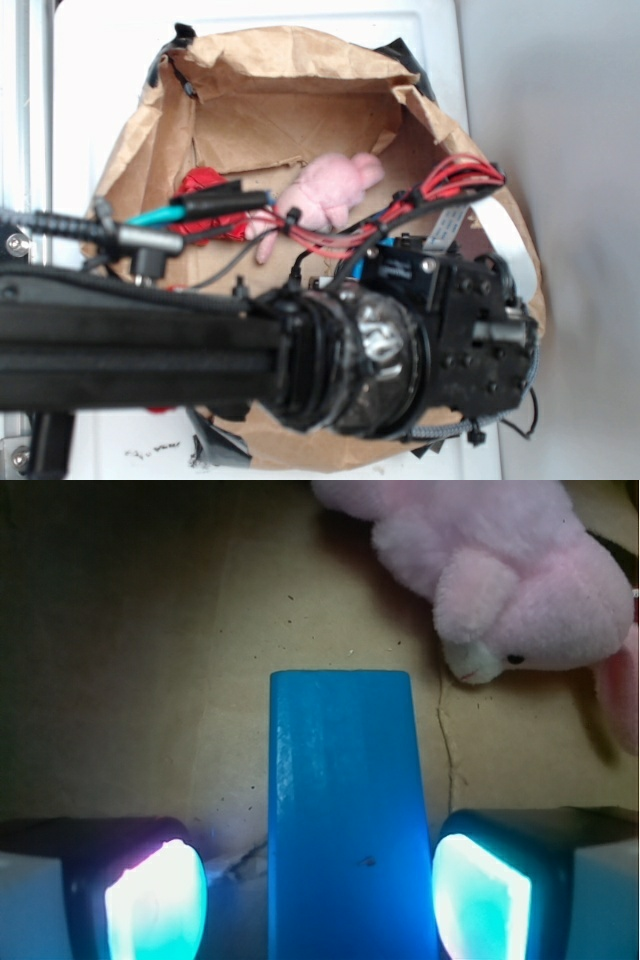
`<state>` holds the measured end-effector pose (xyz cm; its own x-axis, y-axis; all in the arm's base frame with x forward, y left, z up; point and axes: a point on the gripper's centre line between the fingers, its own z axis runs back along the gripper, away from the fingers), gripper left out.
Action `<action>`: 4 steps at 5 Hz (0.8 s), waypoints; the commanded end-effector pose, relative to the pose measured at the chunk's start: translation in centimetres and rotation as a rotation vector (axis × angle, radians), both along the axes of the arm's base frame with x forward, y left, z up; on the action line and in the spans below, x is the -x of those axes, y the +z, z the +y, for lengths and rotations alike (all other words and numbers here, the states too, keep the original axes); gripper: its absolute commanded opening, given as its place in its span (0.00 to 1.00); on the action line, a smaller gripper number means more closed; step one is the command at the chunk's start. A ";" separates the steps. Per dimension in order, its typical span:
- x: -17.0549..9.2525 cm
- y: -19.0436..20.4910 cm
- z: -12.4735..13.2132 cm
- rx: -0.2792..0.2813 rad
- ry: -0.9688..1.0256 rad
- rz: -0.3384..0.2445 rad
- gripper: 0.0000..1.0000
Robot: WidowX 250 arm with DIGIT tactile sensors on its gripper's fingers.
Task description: Grab the blue block.
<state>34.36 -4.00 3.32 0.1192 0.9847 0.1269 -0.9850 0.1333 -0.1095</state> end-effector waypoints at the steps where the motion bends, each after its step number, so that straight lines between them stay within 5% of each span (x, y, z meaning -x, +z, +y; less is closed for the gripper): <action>1: 0.5 1.5 0.2 -0.012 -0.106 -0.044 0.00; 3: 1.8 4.8 1.5 -0.015 -0.212 -0.092 0.00; 4: 3.0 8.0 1.9 -0.091 -0.460 -0.186 0.00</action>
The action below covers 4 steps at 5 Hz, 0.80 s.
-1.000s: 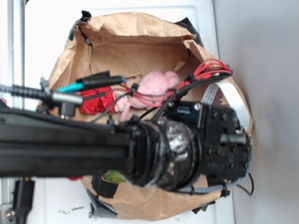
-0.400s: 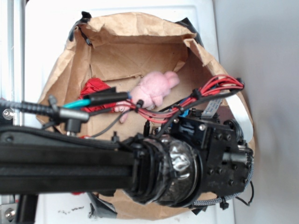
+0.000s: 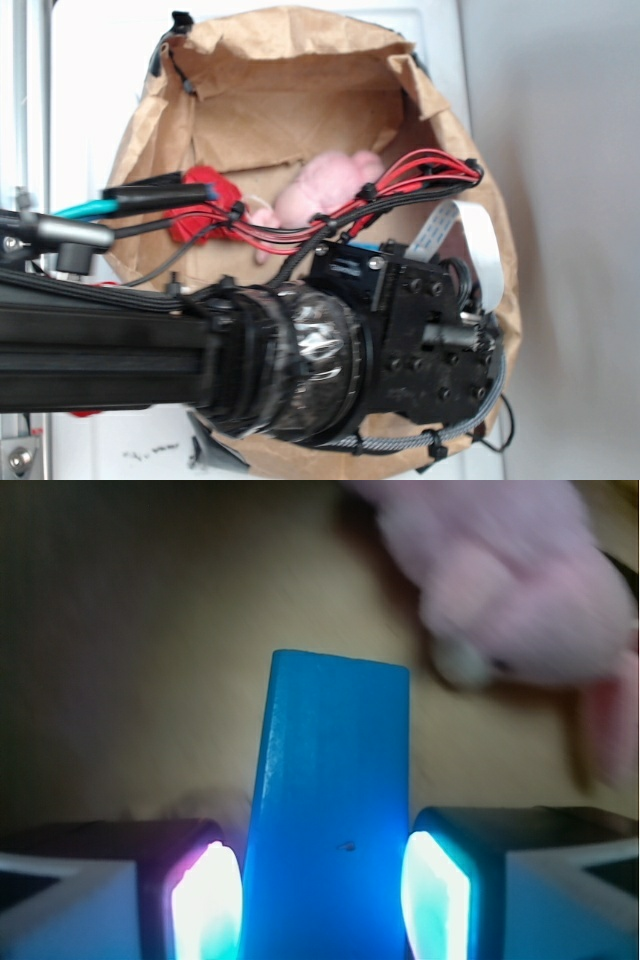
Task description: Grab the blue block.
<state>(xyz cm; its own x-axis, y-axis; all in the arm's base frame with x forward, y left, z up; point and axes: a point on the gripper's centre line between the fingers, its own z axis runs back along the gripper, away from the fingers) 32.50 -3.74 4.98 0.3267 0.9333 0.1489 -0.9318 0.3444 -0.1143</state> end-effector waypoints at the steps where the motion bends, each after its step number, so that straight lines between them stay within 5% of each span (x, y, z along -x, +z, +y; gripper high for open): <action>1: 0.6 8.6 1.7 -0.107 -0.503 -0.156 0.00; 2: 0.2 10.5 1.9 -0.127 -0.761 -0.095 0.00; 3: 0.7 12.0 2.7 -0.050 -0.981 -0.082 0.00; 4: 1.2 12.4 3.8 -0.018 -0.919 -0.063 0.00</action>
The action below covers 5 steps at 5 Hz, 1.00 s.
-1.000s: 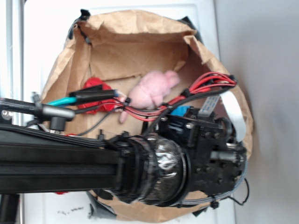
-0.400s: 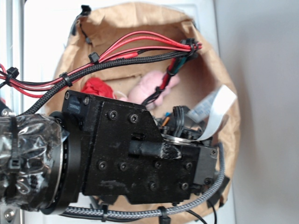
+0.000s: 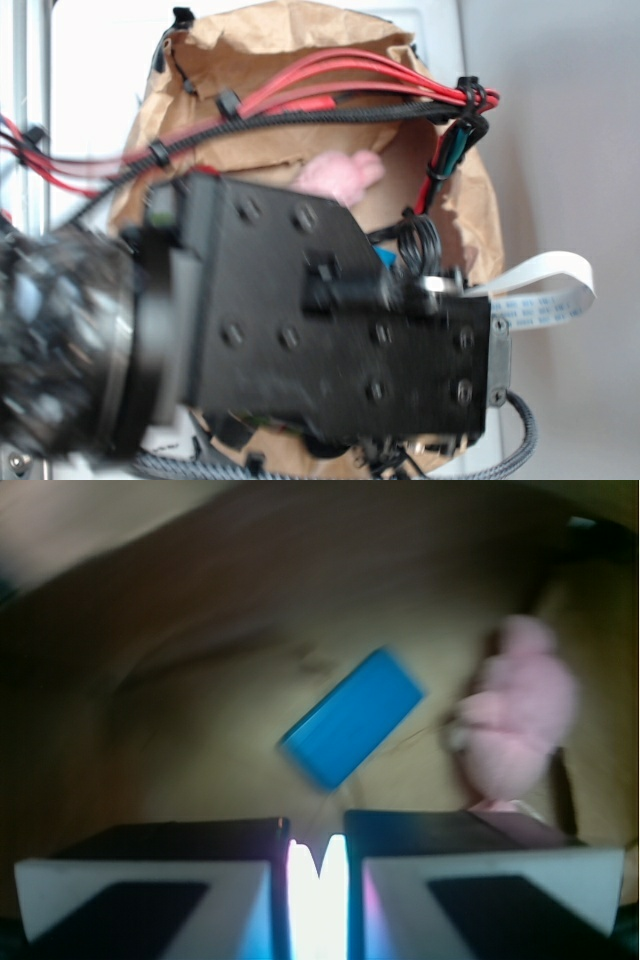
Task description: Grab the blue block.
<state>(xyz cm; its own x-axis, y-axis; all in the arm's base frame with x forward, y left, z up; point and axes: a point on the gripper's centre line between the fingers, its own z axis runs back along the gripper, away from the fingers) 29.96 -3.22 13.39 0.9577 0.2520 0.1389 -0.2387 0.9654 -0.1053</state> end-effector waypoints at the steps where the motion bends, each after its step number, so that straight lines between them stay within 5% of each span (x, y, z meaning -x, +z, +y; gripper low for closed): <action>1: -1.1 2.7 3.6 0.014 0.237 -0.122 1.00; 4: -1.7 -2.3 2.6 0.170 0.716 -0.033 1.00; 5: -1.2 -3.7 1.5 0.145 0.704 -0.100 1.00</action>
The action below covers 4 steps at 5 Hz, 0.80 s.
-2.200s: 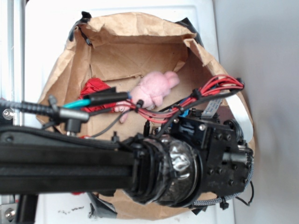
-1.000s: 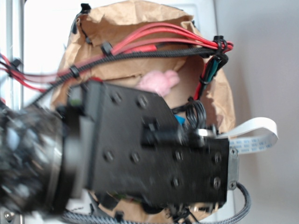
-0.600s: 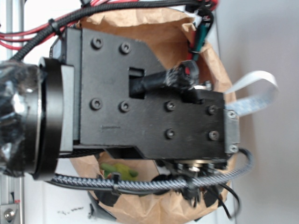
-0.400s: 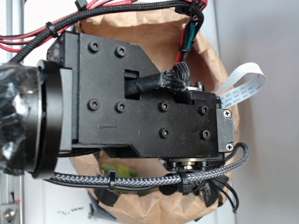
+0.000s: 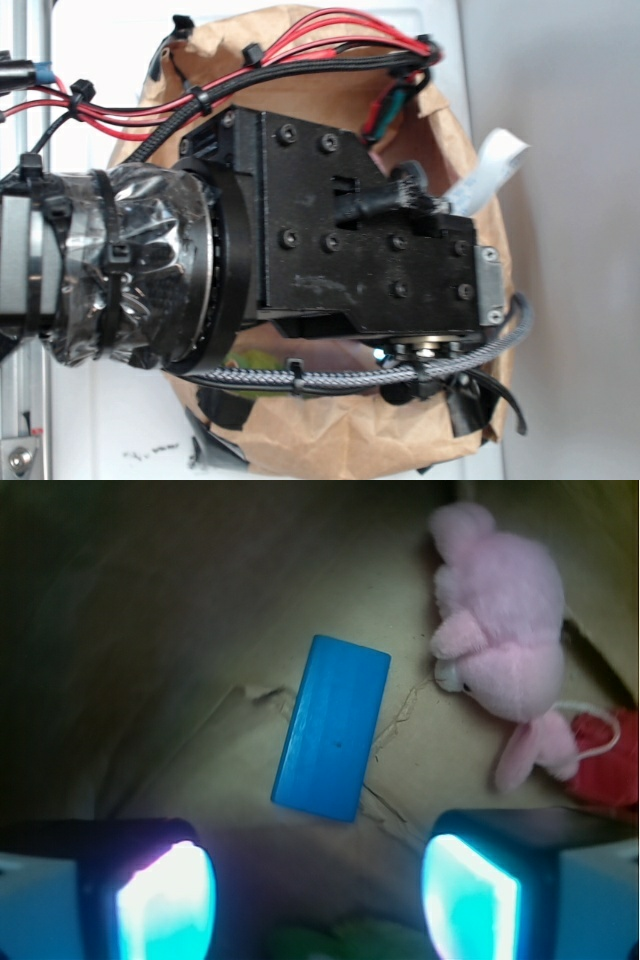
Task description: Grab the blue block.
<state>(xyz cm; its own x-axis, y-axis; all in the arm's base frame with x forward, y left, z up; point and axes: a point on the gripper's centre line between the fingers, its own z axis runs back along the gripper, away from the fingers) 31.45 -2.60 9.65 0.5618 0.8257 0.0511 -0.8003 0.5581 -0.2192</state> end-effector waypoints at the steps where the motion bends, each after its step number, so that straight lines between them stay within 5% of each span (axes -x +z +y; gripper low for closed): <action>1: 0.7 -0.8 1.1 -0.066 0.016 -0.115 1.00; 4: -1.1 -1.6 0.9 -0.061 0.049 -0.086 1.00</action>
